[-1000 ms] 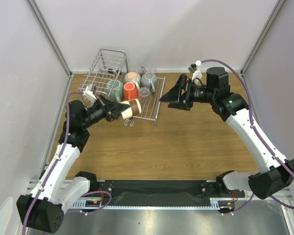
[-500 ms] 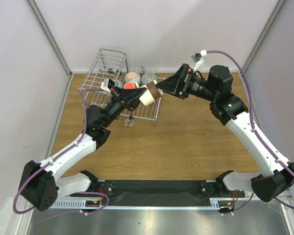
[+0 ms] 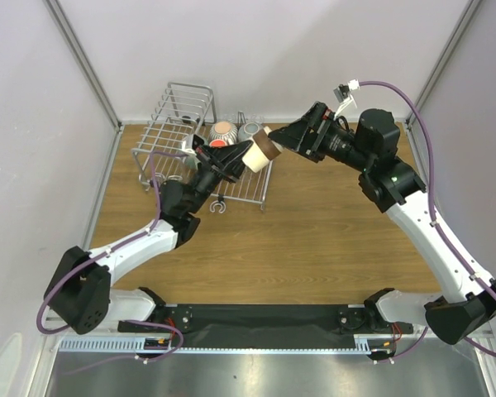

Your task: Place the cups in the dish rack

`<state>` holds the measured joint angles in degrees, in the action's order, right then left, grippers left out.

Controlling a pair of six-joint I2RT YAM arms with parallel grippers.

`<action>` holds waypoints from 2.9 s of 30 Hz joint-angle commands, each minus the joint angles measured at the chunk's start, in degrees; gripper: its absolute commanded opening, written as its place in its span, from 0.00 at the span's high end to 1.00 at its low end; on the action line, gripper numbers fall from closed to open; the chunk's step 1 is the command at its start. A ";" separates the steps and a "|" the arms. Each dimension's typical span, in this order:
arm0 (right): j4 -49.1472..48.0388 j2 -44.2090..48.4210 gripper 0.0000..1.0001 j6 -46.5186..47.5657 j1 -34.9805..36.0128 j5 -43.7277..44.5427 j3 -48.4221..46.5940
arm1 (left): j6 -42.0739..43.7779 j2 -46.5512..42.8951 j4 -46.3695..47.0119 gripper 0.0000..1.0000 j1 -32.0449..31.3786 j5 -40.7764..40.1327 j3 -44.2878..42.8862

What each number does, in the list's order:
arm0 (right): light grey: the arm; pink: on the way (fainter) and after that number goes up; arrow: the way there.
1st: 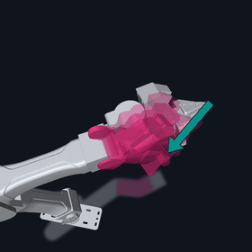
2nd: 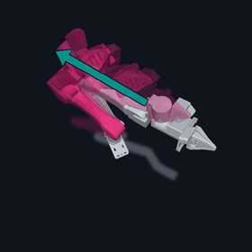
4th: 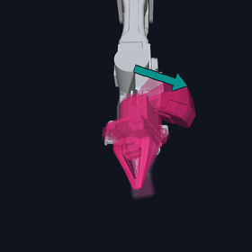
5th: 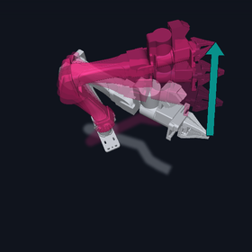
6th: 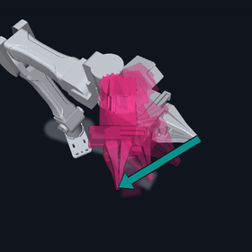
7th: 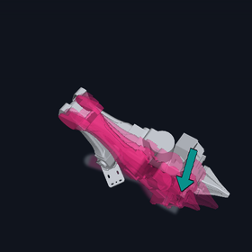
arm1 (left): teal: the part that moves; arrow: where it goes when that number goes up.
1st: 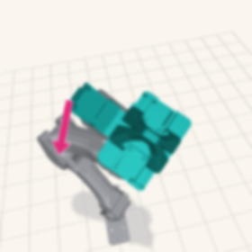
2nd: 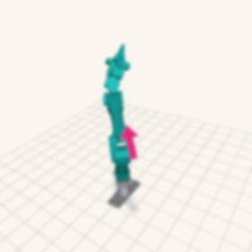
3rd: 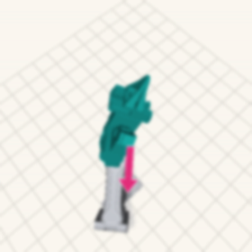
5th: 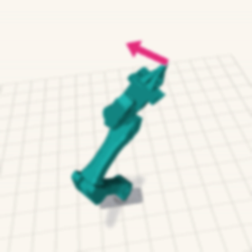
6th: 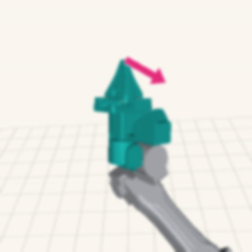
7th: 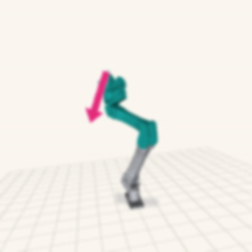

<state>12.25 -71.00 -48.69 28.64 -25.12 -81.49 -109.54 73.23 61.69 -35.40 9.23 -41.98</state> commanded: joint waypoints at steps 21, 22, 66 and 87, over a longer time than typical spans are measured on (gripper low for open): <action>2.69 -0.19 0.21 -0.36 1.24 0.34 -2.71 | -5.42 4.99 14.25 1.00 -3.63 3.60 -4.87; 2.17 -0.45 0.26 -0.44 1.24 0.34 -2.53 | -5.51 4.82 14.25 1.00 -3.63 3.51 -4.61; -6.70 -31.12 1.00 31.01 17.15 37.87 -3.15 | 44.32 -32.89 -87.18 0.00 20.37 28.29 -14.18; -11.64 -36.57 1.00 37.52 17.67 43.93 0.81 | 48.71 -32.19 -95.88 0.00 24.23 31.19 -20.16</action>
<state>4.69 -106.63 -12.82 46.06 16.60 -80.73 -62.52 40.64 -33.85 -12.21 38.02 -59.70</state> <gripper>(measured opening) 0.749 0.996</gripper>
